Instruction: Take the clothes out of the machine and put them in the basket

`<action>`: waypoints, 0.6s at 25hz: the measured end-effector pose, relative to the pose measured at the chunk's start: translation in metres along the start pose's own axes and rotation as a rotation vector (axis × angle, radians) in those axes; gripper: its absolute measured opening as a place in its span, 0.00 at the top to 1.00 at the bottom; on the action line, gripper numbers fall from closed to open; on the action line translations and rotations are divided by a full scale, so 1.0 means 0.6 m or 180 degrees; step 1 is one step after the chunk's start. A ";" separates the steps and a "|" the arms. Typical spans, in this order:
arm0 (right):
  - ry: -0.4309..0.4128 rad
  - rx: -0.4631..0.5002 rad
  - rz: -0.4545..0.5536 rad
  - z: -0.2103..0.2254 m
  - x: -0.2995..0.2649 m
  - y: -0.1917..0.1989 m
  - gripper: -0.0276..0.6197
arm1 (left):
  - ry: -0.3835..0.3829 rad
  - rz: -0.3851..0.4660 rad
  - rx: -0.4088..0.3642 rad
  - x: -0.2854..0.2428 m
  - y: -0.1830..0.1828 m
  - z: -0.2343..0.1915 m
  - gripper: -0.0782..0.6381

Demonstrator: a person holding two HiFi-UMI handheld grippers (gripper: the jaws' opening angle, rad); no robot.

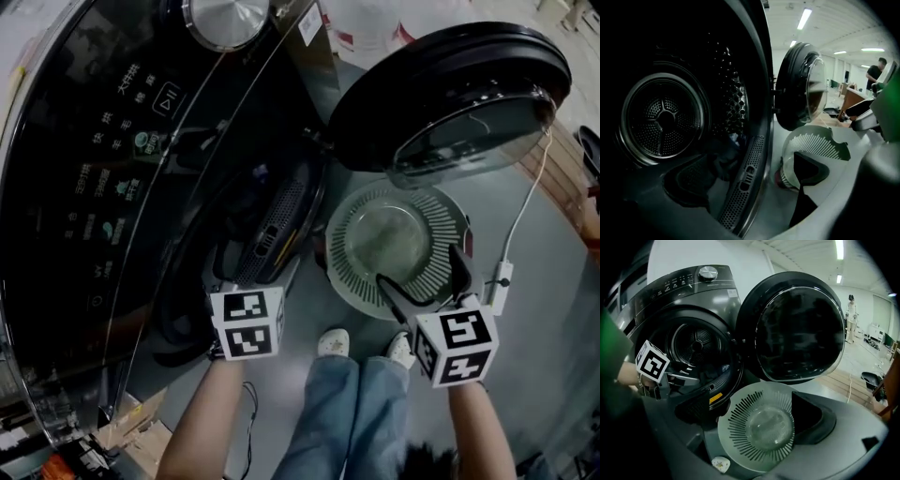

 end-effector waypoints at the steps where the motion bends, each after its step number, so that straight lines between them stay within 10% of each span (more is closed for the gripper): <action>1: -0.0029 -0.0007 -0.0016 -0.005 -0.005 0.004 0.11 | -0.0104 -0.0071 -0.0030 -0.003 0.009 -0.011 0.13; 15: 0.0135 0.0012 -0.0158 -0.022 -0.092 0.058 0.11 | -0.1190 -0.0808 -0.0332 -0.061 0.090 -0.125 0.12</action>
Point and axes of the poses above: the fingertips, and each gripper's own axes: x backward along the fingers, z to its right, y out of its underside, the point moved 2 cm from there along x, backward along the fingers, and after that the axes turned 13 degrees about -x, right-handed, at the moved point
